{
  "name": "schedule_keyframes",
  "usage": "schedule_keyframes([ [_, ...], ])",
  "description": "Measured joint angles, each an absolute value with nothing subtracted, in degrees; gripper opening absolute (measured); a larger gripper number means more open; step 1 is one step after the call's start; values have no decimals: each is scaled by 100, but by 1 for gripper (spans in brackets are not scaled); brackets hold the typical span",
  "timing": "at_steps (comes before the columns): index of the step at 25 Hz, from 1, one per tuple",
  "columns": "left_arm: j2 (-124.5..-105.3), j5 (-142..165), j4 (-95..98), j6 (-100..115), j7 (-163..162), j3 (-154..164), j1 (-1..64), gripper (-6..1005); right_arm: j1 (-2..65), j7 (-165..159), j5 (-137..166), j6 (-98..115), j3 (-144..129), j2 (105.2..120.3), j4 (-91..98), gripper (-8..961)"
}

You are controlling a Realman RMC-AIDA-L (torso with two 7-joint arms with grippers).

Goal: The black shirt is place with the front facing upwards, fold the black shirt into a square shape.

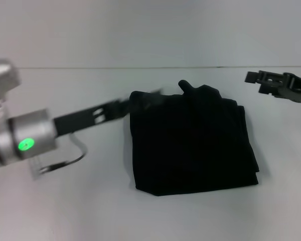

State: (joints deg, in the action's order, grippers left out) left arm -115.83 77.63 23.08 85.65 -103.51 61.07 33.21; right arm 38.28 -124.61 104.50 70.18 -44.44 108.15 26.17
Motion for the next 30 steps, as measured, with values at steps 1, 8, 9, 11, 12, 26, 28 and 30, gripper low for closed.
schedule_keyframes([
  [1, -11473, 7931, 2343, 8718, -10161, 6060, 3162, 945, 3952, -12823, 10512, 7029, -4698, 10735, 2617, 885],
  [8, -11312, 9533, 2701, 9328, -8877, 4807, 2413, 943, 4697, -14331, 11668, 6899, -4931, 10732, 2614, 885],
  [9, -11328, 9598, 2723, 9461, -8625, 4589, 2307, 942, 4761, -14434, 11752, 6851, -4941, 10752, 2606, 885],
  [11, -11380, 9614, 2748, 9754, -7940, 4121, 2056, 942, 4838, -14592, 11843, 6808, -4978, 10785, 2579, 885],
  [12, -11380, 9614, 2748, 9754, -7940, 4121, 2056, 942, 4860, -14662, 11865, 6781, -4996, 10802, 2572, 884],
  [26, -11481, 9636, 2635, 9583, -7268, 3777, 1706, 938, 4824, -14630, 11909, 6136, -5019, 10966, 2501, 848],
  [28, -11488, 9637, 2634, 9583, -7267, 3773, 1695, 937, 4824, -14552, 11909, 5978, -5022, 11030, 2500, 842],
  [30, -11490, 9637, 2634, 9584, -7266, 3760, 1674, 937, 4824, -14502, 11909, 5808, -5024, 11114, 2500, 835],
])
